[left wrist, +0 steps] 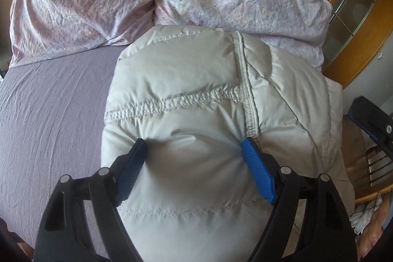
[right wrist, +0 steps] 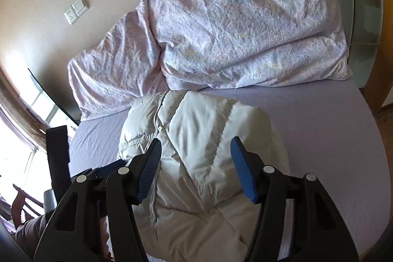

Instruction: Fold large clothes

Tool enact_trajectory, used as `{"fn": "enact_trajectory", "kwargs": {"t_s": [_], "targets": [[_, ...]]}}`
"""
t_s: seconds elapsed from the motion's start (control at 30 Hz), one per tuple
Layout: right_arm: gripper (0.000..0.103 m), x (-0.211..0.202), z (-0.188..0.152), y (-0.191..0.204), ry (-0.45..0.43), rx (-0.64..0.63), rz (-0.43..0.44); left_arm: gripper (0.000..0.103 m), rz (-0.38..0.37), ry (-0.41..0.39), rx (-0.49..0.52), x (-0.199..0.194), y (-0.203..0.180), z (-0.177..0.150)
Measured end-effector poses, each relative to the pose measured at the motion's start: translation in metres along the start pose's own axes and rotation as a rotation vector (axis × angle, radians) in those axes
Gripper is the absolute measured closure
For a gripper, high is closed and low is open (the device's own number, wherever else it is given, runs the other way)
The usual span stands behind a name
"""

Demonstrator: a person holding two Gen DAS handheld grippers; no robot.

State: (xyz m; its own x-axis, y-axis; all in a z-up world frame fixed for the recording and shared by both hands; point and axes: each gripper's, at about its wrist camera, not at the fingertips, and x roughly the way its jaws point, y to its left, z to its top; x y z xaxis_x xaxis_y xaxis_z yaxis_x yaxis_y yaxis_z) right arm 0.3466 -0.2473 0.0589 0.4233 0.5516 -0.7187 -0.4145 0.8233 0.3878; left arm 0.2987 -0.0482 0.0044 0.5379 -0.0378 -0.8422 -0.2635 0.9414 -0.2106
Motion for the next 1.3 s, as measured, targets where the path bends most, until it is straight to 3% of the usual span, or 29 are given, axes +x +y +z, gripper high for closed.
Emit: {"fn": "enact_trajectory", "kwargs": {"t_s": [0.4,0.67,1.07,1.3], "targets": [[0.044,0.037,0.006,-0.014,0.029,0.021,-0.147,0.024,-0.019,0.004,0.039,0.009,-0.007,-0.006],[0.050,0.068,-0.013,-0.030,0.094,0.021,-0.232,0.023,-0.048,0.000,0.064,0.006,-0.008,-0.008],[0.050,0.093,-0.034,-0.053,0.126,0.052,-0.228,0.023,-0.077,-0.054,0.078,-0.007,-0.016,0.001],[0.050,0.100,-0.045,-0.056,0.118,0.056,-0.230,0.022,-0.004,-0.113,0.047,-0.004,-0.006,0.029]]}}
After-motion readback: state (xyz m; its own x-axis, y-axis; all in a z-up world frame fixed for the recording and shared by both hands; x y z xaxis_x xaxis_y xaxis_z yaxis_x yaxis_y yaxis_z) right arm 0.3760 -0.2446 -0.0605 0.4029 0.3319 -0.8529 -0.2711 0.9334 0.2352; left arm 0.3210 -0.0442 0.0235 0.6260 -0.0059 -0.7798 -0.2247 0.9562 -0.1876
